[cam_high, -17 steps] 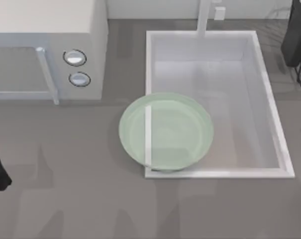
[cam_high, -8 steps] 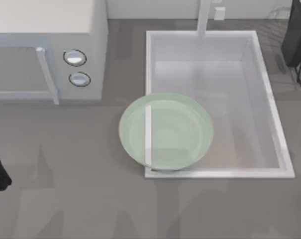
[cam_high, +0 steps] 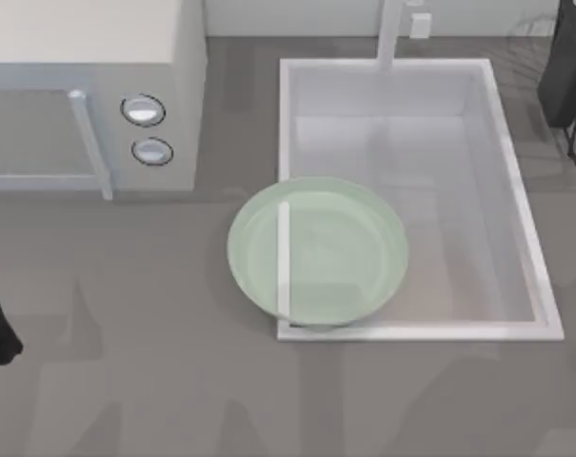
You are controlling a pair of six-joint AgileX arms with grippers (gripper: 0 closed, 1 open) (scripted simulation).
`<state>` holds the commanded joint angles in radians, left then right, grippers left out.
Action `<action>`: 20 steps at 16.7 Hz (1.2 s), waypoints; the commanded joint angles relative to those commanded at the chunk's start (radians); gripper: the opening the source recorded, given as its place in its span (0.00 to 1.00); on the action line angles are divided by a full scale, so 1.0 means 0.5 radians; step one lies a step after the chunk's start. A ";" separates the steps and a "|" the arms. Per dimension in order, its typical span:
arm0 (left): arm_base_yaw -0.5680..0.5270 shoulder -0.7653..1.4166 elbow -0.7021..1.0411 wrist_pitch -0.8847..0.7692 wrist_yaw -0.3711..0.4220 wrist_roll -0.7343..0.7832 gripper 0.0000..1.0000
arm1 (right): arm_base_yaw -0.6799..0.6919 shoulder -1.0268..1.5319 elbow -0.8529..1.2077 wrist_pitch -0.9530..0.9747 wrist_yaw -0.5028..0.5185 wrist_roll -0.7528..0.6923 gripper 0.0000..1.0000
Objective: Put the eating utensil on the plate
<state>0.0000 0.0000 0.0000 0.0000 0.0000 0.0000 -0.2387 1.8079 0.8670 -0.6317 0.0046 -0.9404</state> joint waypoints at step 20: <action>0.000 0.000 0.000 0.000 0.000 0.000 1.00 | 0.000 0.006 -0.007 0.010 0.000 0.000 0.00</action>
<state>0.0000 0.0000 0.0000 0.0000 0.0000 0.0000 -0.2387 1.8108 0.8636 -0.6267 0.0046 -0.9404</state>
